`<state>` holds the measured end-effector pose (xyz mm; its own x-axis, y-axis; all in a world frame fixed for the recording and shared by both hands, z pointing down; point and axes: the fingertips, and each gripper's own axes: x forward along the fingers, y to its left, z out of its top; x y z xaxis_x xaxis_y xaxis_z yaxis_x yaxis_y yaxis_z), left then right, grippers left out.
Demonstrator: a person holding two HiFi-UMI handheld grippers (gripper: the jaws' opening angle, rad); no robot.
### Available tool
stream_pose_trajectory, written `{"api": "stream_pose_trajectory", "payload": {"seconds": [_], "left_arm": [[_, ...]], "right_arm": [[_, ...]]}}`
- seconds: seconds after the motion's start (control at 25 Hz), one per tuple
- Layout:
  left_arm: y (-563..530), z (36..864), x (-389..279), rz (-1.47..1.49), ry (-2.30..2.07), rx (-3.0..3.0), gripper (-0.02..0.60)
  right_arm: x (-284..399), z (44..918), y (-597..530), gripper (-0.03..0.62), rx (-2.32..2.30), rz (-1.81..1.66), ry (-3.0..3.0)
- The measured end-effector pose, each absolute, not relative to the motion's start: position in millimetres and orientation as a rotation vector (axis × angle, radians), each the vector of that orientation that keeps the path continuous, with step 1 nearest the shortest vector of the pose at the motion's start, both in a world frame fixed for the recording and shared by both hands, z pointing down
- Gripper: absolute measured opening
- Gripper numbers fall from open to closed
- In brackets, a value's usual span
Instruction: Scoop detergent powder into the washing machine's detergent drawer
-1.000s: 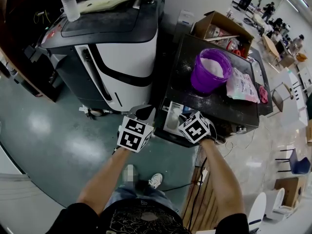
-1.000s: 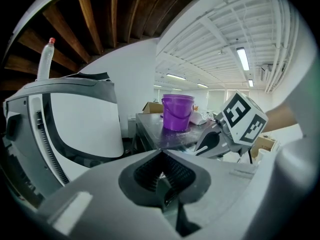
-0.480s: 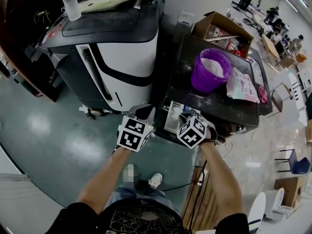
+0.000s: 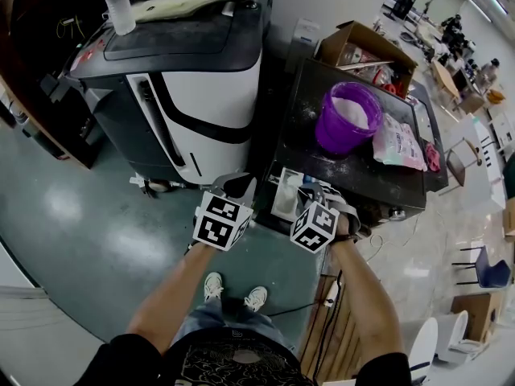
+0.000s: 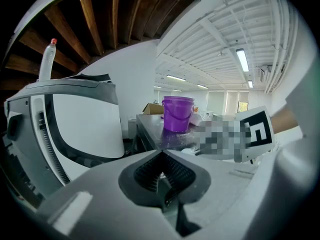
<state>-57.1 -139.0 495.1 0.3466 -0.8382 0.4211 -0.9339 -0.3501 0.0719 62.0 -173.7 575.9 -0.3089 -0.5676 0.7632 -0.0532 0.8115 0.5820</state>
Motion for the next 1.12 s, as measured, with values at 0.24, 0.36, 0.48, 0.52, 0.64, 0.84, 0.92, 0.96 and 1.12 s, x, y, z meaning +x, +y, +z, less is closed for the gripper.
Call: {"api": "stream_pose_trajectory", "payload": {"seconds": [0.24,0.36,0.48,0.52,0.64,0.84,0.92,0.96,1.12], "left_arm": [[-140,495,-54,0.455,-1.571,2.321,0.0],[-139,496,-55,0.458,-1.572,2.319,0.0],[-139,495,-56,0.459,-1.575,2.316,0.0],[-139,495,-56,0.459,-1.576,2.315,0.0],[-140,496,-56,0.46,-1.574,2.315,0.0],[-139,494,-55,0.457,-1.574,2.323,0.0],[-139,493,-56,0.458,-1.574,2.323,0.0],[-139,493,-56,0.457,-1.573,2.325,0.0],[-139,488,-54,0.453,-1.569,2.336,0.0]], "right_arm": [[62,578,-173,0.035,0.457,-0.588,-1.799],[63,580,-174,0.035,0.445,-0.625,-1.771],[63,577,-174,0.035,0.449,-0.661,-1.758],[63,577,-175,0.035,0.451,-0.673,-1.751],[62,576,-176,0.035,0.453,-0.705,-1.736],[63,576,-174,0.035,0.458,-0.685,-1.745],[62,575,-173,0.036,0.467,-0.661,-1.762],[62,574,-172,0.036,0.478,-0.635,-1.778],[62,564,-174,0.037,0.574,-0.426,-1.904]]}}
